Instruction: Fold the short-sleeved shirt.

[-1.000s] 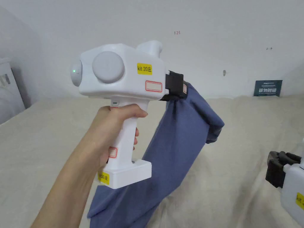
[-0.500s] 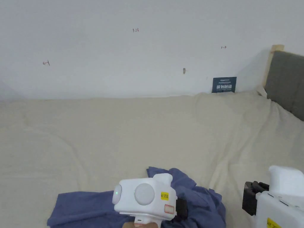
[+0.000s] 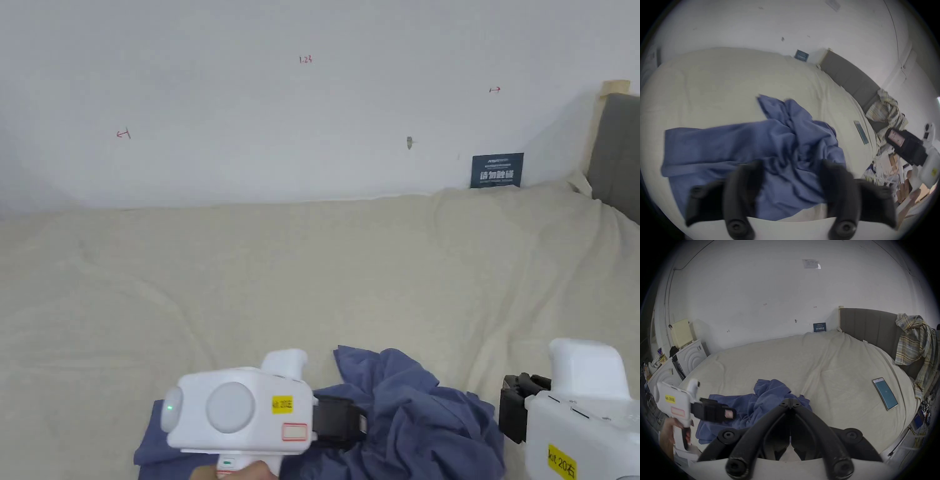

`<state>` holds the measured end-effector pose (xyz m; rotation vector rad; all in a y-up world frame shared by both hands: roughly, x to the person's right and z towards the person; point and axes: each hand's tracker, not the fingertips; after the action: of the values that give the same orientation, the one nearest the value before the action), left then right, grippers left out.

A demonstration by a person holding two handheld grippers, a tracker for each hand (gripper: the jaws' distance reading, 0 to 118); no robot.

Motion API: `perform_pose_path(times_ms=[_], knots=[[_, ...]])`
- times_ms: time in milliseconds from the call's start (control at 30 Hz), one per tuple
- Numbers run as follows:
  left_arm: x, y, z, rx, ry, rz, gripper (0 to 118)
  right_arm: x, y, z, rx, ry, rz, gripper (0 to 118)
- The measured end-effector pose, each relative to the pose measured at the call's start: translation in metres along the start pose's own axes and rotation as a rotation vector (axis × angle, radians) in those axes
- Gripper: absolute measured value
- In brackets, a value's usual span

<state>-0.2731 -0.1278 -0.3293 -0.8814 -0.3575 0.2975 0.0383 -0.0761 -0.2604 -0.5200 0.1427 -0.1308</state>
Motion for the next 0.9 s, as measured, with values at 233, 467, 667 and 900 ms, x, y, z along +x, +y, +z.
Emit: perform_pose_path(times_ms=[233,467,667,900], knots=[[-0.070,0.010,0.061,0.080,0.219,0.061,1,-0.029,0.000,-0.017,-0.033,0.070,0.058,0],[-0.150,0.030,0.077,0.096,0.346,0.190,0,-0.055,-0.004,-0.040,-0.073,0.106,0.115,0],[-0.172,0.046,0.049,0.020,0.369,0.177,79,-0.067,-0.003,-0.059,-0.100,0.115,0.138,0],[-0.179,0.052,0.007,-0.035,0.406,0.166,101,-0.074,-0.008,-0.073,-0.135,0.120,0.166,0]])
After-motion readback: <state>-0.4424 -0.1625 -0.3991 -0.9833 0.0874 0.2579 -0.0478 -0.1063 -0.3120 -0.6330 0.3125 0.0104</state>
